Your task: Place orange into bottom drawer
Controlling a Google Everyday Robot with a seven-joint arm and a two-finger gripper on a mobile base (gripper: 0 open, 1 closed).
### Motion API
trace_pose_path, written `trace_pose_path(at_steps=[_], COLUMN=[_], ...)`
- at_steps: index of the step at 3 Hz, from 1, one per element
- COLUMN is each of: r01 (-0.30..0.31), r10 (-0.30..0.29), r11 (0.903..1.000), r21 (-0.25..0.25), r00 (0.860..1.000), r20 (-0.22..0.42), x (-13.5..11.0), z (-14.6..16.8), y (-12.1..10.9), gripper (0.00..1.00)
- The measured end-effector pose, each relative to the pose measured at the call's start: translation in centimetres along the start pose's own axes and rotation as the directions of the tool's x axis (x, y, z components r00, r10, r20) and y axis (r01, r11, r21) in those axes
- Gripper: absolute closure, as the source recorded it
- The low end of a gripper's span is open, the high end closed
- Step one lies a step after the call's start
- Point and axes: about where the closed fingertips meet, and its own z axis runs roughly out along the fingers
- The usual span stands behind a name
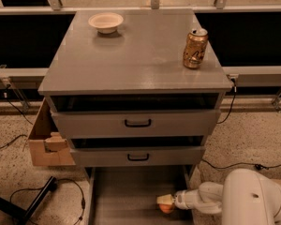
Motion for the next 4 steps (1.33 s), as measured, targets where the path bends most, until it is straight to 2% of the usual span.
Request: trace_pose_path(at_steps=[3,4], r01=[0.000,-0.001], r10=[0.000,0.000], r11=[1.0000,1.0000], r21=[-0.007,-0.009], r00=[1.000,1.000], r20=[-0.008,-0.010], x=[0.32,0.41], z=[0.53,0.68], y=[0.37,0.48], gripper=[0.11,0.00])
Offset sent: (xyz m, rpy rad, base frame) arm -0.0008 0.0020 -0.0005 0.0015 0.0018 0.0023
